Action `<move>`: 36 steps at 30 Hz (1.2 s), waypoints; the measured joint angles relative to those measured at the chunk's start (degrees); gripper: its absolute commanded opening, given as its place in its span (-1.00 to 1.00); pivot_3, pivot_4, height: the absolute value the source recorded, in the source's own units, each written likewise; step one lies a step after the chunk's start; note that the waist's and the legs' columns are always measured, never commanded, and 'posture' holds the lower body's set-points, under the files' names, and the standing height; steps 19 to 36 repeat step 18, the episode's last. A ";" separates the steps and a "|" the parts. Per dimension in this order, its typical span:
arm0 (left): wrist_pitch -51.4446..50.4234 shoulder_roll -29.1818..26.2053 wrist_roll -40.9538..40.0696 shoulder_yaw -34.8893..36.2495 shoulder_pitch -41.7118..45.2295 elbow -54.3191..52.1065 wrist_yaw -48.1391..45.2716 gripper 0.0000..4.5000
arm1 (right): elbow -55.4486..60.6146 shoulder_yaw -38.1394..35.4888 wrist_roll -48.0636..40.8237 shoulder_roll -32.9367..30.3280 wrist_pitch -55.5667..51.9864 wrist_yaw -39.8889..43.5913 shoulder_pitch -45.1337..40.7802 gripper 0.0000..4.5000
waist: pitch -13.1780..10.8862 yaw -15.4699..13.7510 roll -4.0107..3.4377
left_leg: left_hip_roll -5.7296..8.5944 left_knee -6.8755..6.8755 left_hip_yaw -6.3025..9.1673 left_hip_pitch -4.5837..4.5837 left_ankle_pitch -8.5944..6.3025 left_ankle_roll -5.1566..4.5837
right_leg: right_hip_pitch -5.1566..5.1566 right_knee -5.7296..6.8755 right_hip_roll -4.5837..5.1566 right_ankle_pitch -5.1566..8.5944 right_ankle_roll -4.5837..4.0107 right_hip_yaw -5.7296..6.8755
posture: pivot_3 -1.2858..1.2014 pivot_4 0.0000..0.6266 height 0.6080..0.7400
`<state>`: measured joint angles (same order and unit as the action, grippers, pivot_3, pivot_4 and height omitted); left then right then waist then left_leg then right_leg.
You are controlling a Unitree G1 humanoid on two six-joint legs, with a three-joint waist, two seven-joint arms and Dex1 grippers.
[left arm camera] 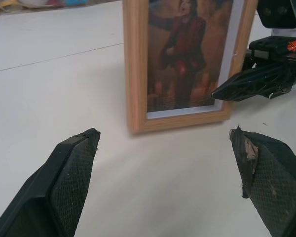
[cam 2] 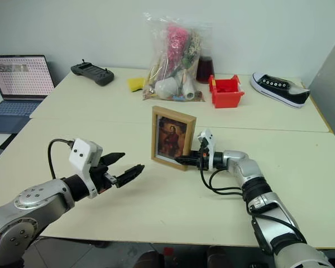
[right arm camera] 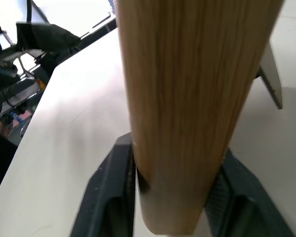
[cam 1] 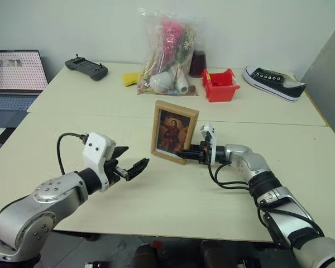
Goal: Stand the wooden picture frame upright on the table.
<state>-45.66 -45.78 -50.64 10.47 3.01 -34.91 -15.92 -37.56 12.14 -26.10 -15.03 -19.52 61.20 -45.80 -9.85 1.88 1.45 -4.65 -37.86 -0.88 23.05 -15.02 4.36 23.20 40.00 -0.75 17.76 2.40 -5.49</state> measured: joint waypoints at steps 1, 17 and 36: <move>0.00 0.22 0.50 -0.05 0.38 0.14 -0.52 1.00 | 0.42 -0.56 0.22 -0.05 -0.18 -0.16 0.06 0.28 | 0.00 0.01 0.00 | 0.00 0.00 0.00 0.00 0.00 0.00 | 0.00 0.00 0.00 0.00 0.00 0.00 | 0.03 -0.52 1.00; 0.68 -4.68 8.19 -0.88 12.77 18.55 -16.30 1.00 | 43.30 -11.69 0.67 -20.11 -11.33 -7.82 23.13 0.97 | -0.05 0.64 -0.03 | -0.05 0.04 0.06 0.01 -0.01 -0.02 | 0.03 0.01 -0.13 0.01 0.02 -0.01 | 0.03 -0.52 1.00; 1.11 -5.13 8.93 -1.07 13.59 20.01 -17.81 1.00 | 46.39 -13.05 -0.25 -20.69 -13.08 -8.83 23.41 0.97 | -0.05 0.78 -0.03 | -0.04 0.05 0.05 0.00 -0.01 -0.02 | 0.02 0.02 -0.13 0.01 0.02 -0.01 | 0.03 -0.52 1.00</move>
